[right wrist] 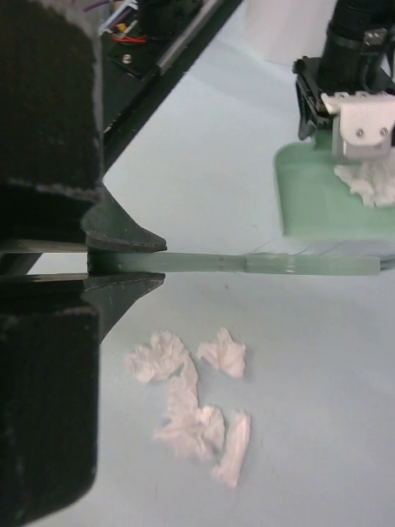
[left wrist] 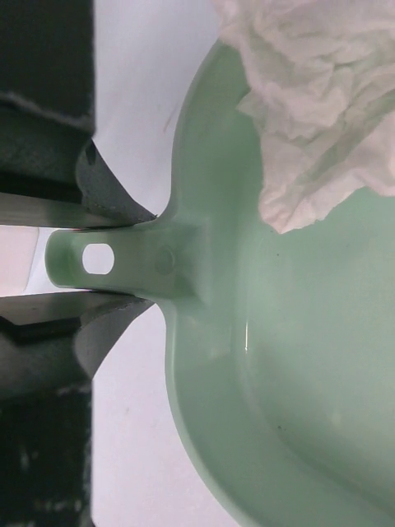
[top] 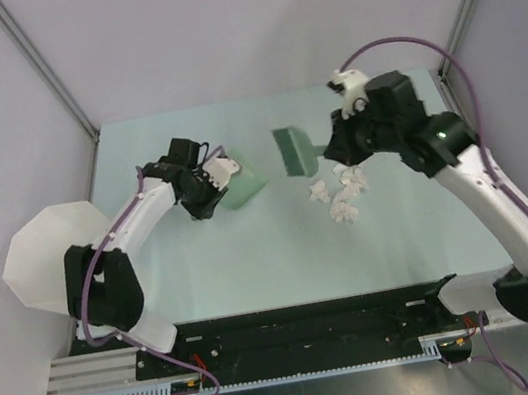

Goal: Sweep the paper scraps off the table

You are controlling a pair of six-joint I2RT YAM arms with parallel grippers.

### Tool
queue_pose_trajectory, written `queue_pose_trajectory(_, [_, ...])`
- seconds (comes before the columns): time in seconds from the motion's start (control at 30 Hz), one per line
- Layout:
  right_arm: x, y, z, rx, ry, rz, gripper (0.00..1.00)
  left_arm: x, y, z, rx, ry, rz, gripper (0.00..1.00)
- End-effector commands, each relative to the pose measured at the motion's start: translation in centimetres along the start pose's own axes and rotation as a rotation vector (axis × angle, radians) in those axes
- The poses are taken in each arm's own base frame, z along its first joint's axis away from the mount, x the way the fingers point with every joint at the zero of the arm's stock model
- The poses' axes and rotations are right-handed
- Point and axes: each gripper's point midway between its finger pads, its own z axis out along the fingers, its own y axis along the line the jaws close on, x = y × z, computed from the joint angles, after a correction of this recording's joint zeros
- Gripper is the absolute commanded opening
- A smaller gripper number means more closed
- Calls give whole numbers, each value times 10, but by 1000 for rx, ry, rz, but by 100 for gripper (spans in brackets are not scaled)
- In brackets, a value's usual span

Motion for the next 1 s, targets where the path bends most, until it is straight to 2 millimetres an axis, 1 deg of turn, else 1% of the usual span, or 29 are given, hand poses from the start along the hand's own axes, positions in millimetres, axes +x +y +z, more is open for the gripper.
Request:
queue_pose_trajectory(0.0, [-28,-5,-49,8,-204,13,0,-53,23,-60,-156,-239,-6,0])
queue_pose_trajectory(0.03, [-27,-14,-53,34,-212,28,0,-57,30,-73,-203,-255,-7,0])
queue_pose_trajectory(0.07, [-21,-19,-53,39,-201,37,0,-61,32,-91,-237,-290,-3,0])
queue_pose_trajectory(0.13, [-14,-24,-53,47,-185,55,0,-67,38,-114,-296,-331,-7,0])
queue_pose_trajectory(0.17, [-11,-25,-52,42,-175,63,0,-67,42,-131,-325,-365,-21,0])
queue_pose_trajectory(0.2, [-4,-26,-47,38,-155,72,0,-67,45,-140,-336,-388,-42,0])
queue_pose_trajectory(0.23, [-1,-26,-43,32,-141,75,0,-68,50,-154,-352,-421,-62,0])
queue_pose_trajectory(0.27, [3,-25,-40,21,-128,79,0,-62,58,-168,-360,-459,-101,0])
queue_pose_trajectory(0.3, [7,-26,-36,17,-114,82,0,-59,62,-176,-363,-477,-137,0])
queue_pose_trajectory(0.33, [9,-27,-32,16,-99,88,0,-56,63,-188,-368,-495,-156,0])
queue_pose_trajectory(0.37, [10,-27,-30,12,-93,88,0,-48,68,-196,-376,-503,-184,0])
queue_pose_trajectory(0.4, [11,-27,-28,10,-87,88,0,-45,69,-201,-379,-509,-196,0])
queue_pose_trajectory(0.43, [12,-26,-26,4,-81,88,0,-40,65,-212,-392,-519,-203,0])
queue_pose_trajectory(0.5, [14,-27,-21,-5,-67,89,0,-29,69,-227,-443,-521,-224,0])
queue_pose_trajectory(0.53, [15,-27,-18,-9,-64,90,0,-24,66,-239,-479,-531,-222,0])
queue_pose_trajectory(0.6, [17,-25,-14,-20,-52,94,0,-12,69,-251,-530,-531,-248,0])
queue_pose_trajectory(0.63, [19,-25,-13,-25,-48,93,0,-4,68,-261,-558,-539,-267,0])
queue_pose_trajectory(0.67, [19,-24,-12,-30,-46,93,0,9,73,-268,-593,-531,-302,0])
queue_pose_trajectory(0.73, [22,-25,-10,-33,-40,94,0,24,72,-277,-622,-526,-335,0])
queue_pose_trajectory(0.77, [23,-25,-9,-35,-34,95,0,39,77,-284,-658,-508,-366,0])
queue_pose_trajectory(0.8, [24,-25,-8,-37,-32,93,0,45,76,-287,-668,-507,-376,0])
queue_pose_trajectory(0.83, [26,-25,-7,-37,-25,91,0,51,71,-290,-664,-509,-382,0])
queue_pose_trajectory(0.87, [27,-25,-6,-38,-19,91,0,64,73,-294,-689,-495,-405,0])
queue_pose_trajectory(0.9, [28,-26,-6,-40,-16,91,0,69,72,-296,-695,-489,-411,0])
queue_pose_trajectory(0.93, [28,-25,-5,-44,-13,90,0,79,69,-297,-700,-478,-436,0])
queue_pose_trajectory(0.97, [29,-25,-4,-47,-8,90,0,83,68,-299,-708,-471,-433,0])
